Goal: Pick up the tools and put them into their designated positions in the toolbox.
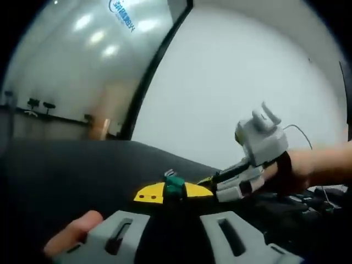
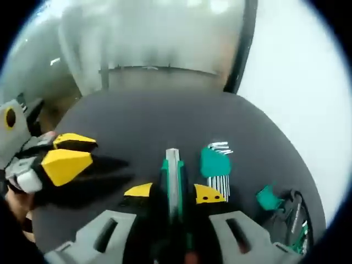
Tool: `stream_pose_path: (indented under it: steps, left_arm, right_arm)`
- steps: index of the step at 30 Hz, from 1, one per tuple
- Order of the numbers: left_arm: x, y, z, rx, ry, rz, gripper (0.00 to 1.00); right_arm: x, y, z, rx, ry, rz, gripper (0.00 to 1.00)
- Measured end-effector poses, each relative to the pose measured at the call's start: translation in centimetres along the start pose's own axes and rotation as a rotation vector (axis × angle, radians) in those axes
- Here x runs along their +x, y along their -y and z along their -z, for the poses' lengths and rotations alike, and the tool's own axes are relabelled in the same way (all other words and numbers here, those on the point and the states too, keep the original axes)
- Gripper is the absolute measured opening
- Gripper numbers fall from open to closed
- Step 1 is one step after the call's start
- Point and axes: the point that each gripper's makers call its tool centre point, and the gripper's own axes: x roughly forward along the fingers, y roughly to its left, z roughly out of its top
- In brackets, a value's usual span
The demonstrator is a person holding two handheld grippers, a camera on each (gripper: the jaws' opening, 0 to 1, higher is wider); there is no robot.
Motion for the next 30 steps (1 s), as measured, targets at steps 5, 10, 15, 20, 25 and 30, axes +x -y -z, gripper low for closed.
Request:
stream_pose_path:
  steps: [5,10,15,20,25,30]
  left_arm:
    - [-0.2,0.3,0.1,-0.001,-0.003,0.002,0.13]
    - [-0.2,0.4,0.3,-0.003,-0.009,0.003,0.13]
    - [0.1,-0.2,0.3,-0.004,-0.011,0.000,0.13]
    - [0.0,-0.1,0.4,-0.002,-0.012,0.000,0.13]
    - [-0.1,-0.1,0.4,-0.002,-0.015,0.000,0.13]
    - [-0.3,0.2,0.5,0.002,-0.019,-0.001,0.13]
  right_arm:
    - [-0.5,0.5,-1.2,0.095,0.056,-0.028,0.19]
    - [-2.8,1.1,-4.2,0.291,0.229,-0.097,0.19]
    - [-7.0,2.6,-6.1,0.378,0.382,-0.112,0.19]
    - [-10.4,4.8,-6.7,0.398,0.479,-0.098,0.18]
    - [-14.3,4.9,-6.1,0.410,0.514,-0.089,0.18]
    - [-18.0,6.2,-3.6,0.584,0.499,-0.054,0.19]
